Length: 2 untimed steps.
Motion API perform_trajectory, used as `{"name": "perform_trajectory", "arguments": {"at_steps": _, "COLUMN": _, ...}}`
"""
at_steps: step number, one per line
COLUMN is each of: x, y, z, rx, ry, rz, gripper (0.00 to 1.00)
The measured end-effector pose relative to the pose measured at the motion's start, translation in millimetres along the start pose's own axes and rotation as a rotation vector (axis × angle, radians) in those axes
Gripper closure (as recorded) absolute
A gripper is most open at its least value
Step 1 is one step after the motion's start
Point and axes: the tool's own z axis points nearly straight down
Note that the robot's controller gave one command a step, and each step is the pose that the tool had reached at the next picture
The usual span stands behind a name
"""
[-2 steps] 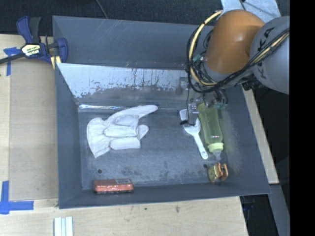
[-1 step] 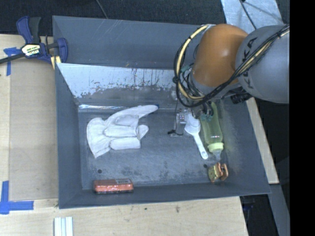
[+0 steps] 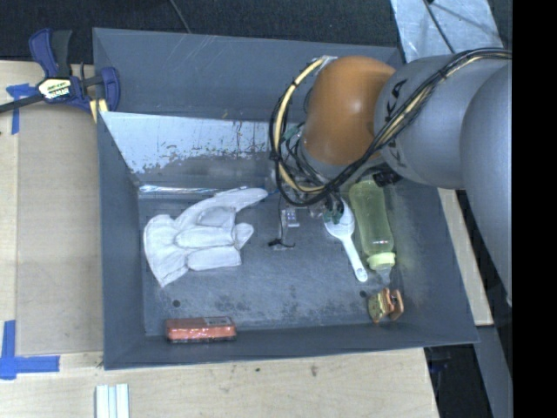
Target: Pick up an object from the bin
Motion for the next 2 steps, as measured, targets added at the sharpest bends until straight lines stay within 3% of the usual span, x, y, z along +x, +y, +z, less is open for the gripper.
{"name": "perform_trajectory", "arguments": {"at_steps": 1, "x": -2.3, "y": 2.0, "z": 41.1, "rx": -0.001, "ry": -0.006, "rz": -0.085, "gripper": 1.00}}
{"name": "perform_trajectory", "arguments": {"at_steps": 2, "x": -2.3, "y": 2.0, "z": 41.1, "rx": -0.001, "ry": -0.006, "rz": -0.085, "gripper": 1.00}}
